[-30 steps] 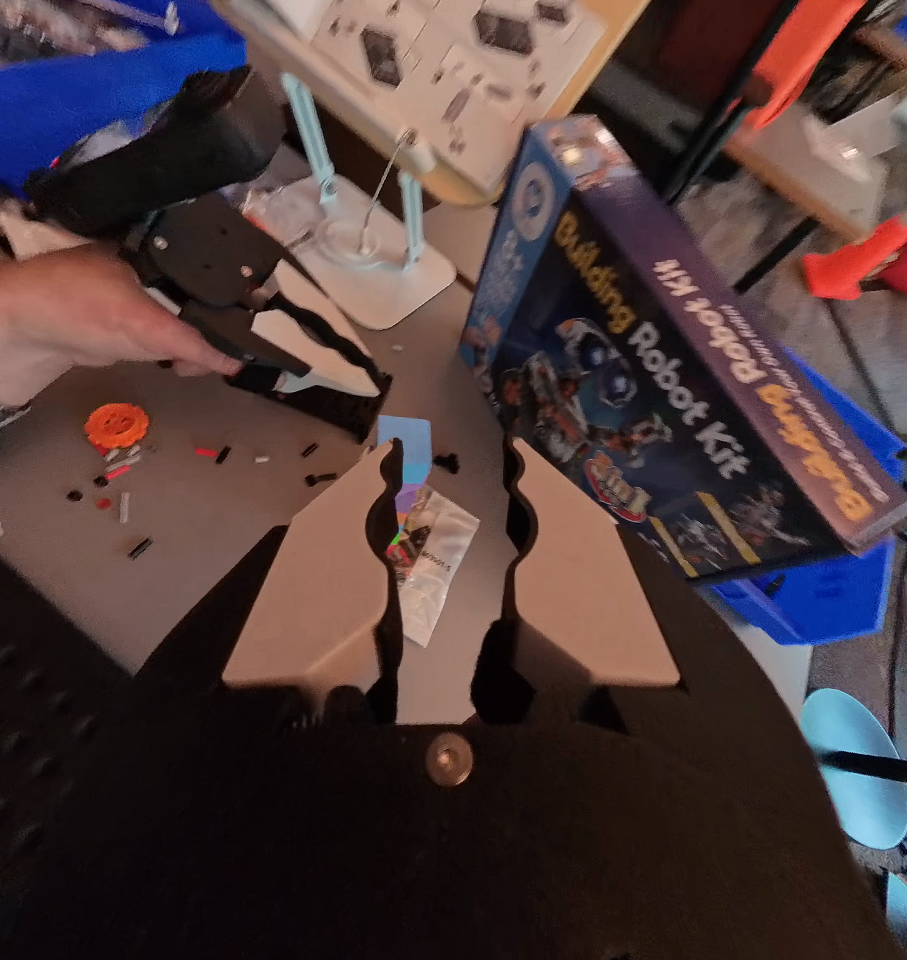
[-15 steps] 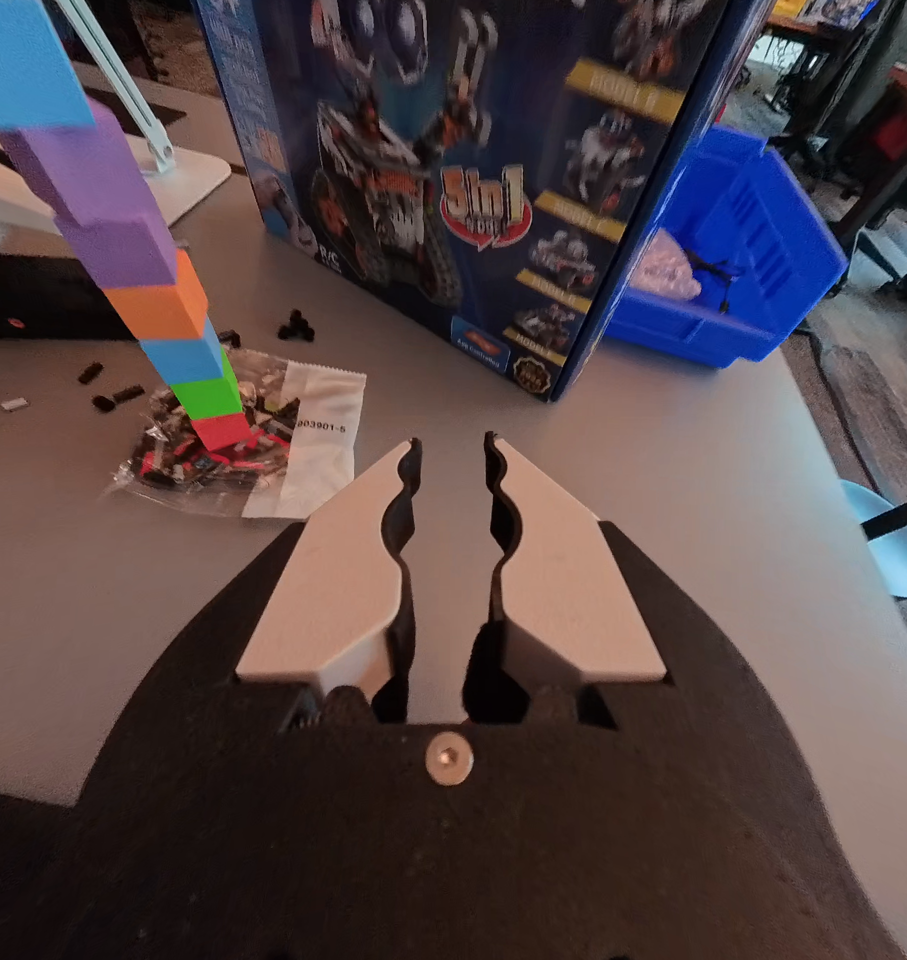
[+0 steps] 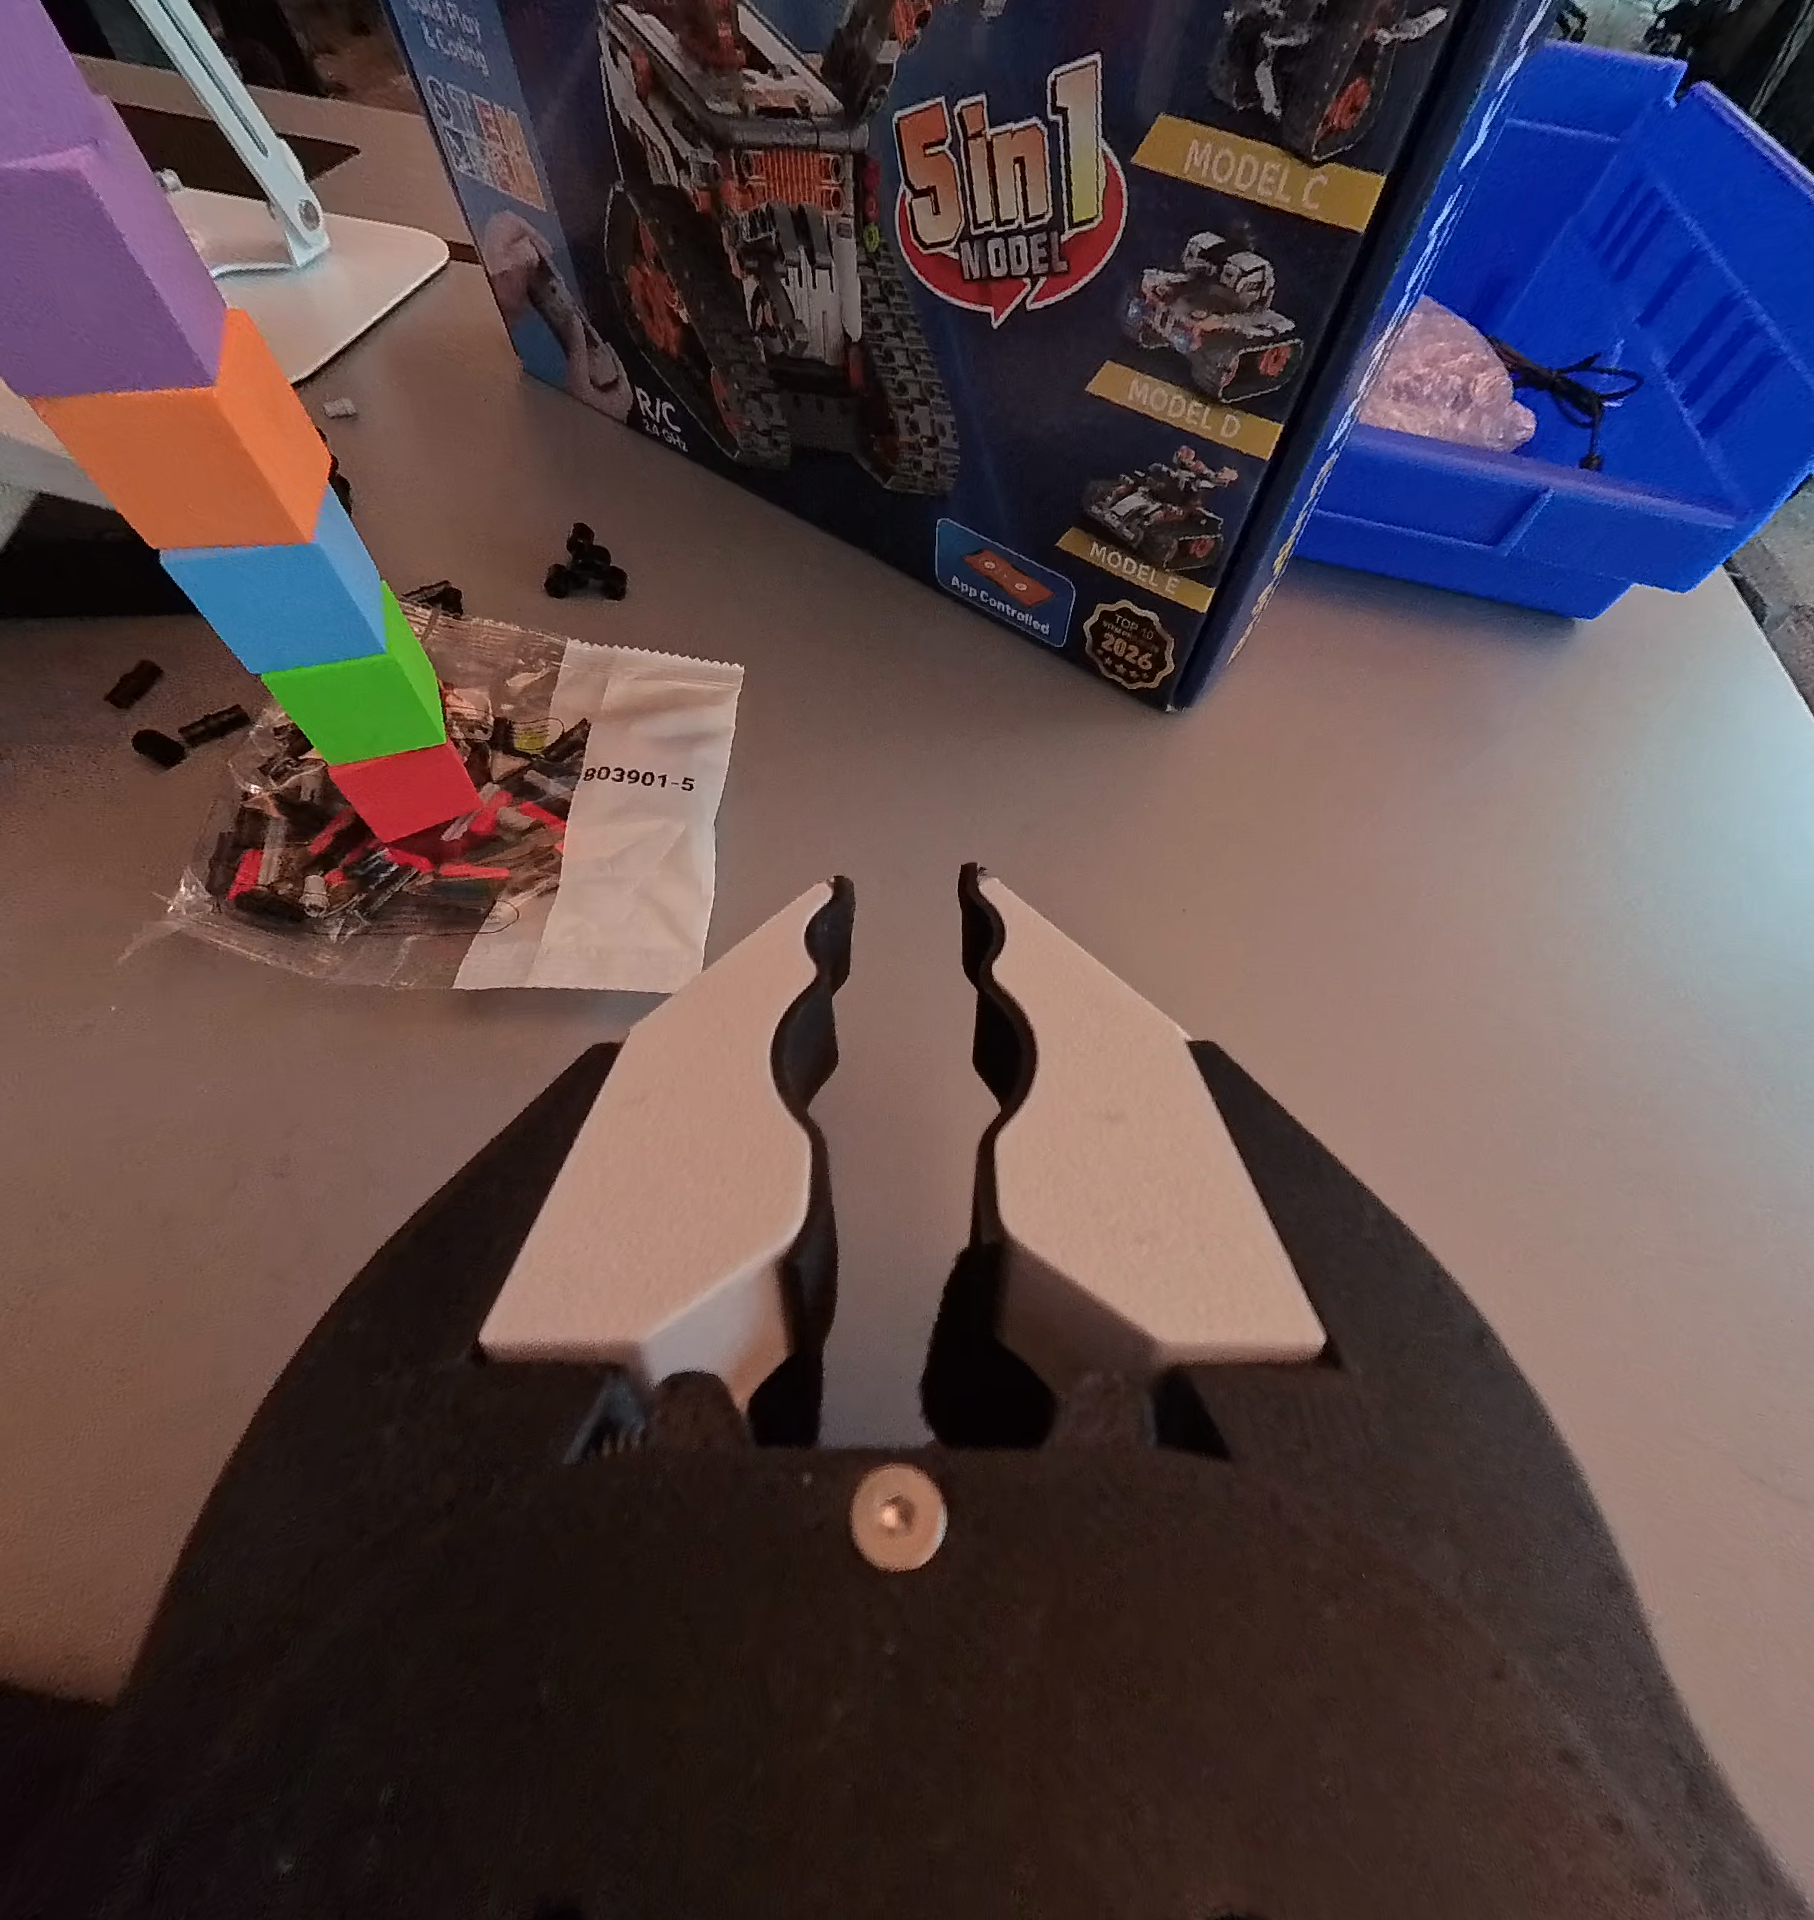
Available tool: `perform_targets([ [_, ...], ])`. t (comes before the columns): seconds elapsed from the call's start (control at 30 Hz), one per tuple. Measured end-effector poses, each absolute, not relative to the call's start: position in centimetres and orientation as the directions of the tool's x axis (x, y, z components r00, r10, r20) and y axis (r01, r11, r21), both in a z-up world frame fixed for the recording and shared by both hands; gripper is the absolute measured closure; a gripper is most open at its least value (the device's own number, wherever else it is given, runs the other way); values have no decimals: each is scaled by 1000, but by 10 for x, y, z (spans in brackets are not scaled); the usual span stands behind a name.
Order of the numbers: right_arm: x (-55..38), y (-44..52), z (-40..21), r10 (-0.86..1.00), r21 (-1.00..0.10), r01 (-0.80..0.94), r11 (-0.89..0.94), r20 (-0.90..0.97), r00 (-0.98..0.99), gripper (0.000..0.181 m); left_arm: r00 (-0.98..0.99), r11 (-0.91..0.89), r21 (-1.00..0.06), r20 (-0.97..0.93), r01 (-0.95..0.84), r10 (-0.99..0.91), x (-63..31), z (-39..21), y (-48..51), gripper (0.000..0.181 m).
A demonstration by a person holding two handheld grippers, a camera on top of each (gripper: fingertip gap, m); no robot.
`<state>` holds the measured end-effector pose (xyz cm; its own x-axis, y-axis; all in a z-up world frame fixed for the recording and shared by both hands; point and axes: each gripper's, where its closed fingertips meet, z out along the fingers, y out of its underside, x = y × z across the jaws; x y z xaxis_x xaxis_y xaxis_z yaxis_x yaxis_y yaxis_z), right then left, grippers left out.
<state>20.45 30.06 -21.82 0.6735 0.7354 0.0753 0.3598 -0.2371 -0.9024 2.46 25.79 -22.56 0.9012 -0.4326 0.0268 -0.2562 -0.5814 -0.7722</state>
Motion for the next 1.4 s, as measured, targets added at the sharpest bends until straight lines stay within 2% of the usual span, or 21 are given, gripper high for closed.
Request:
perform_targets([
  [0.63,205,295,-211,751,-925,307,-224,37,659,161,807,-607,-724,118,-329,-578,67,-241,239,173],
  [1.1,226,293,-209,702,-927,246,-284,-26,712,158,787,-613,-730,172,-302,-592,78,-239,237,168],
  [1.23,250,287,-221,617,-903,294,-315,41,786,157,785,-607,-726,153,-324,-601,88,-238,237,165],
  [1.4,249,293,-236,614,-861,375,-345,95,784,157,778,-604,-708,124,-366,-617,97,-244,235,164],
])
